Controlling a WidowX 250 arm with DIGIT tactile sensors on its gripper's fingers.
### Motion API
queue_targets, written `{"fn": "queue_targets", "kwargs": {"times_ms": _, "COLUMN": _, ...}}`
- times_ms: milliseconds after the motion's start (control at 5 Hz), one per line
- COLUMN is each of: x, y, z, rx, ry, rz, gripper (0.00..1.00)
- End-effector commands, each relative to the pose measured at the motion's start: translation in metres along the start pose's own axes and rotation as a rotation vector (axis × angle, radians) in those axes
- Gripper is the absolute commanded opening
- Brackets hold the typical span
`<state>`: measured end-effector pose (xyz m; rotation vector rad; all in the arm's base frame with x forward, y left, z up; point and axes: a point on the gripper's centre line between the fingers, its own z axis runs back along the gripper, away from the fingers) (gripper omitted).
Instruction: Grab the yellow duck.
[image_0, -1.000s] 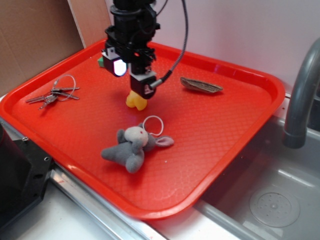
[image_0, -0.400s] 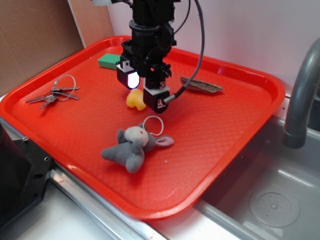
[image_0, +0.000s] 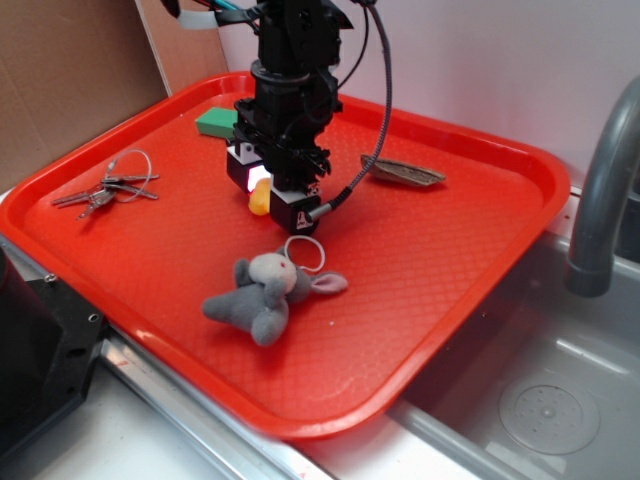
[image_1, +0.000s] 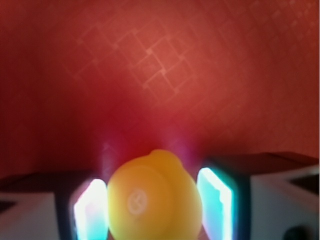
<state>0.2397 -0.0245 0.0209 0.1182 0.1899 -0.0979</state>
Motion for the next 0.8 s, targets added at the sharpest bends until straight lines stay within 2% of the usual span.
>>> {"fn": "queue_targets", "kwargs": {"times_ms": 0, "x": -0.007, "y": 0.026, "z": 0.066, "rx": -0.012, "ry": -0.104, "rz": 0.14, "gripper": 0.0}}
{"fn": "queue_targets", "kwargs": {"times_ms": 200, "x": -0.029, "y": 0.047, "z": 0.111, "rx": -0.031, "ry": -0.183, "rz": 0.35, "gripper": 0.0}}
{"fn": "queue_targets", "kwargs": {"times_ms": 400, "x": -0.045, "y": 0.08, "z": 0.154, "rx": -0.129, "ry": -0.196, "rz": 0.492, "gripper": 0.0}}
{"fn": "queue_targets", "kwargs": {"times_ms": 600, "x": -0.046, "y": 0.093, "z": 0.205, "rx": -0.073, "ry": -0.218, "rz": 0.501, "gripper": 0.0}}
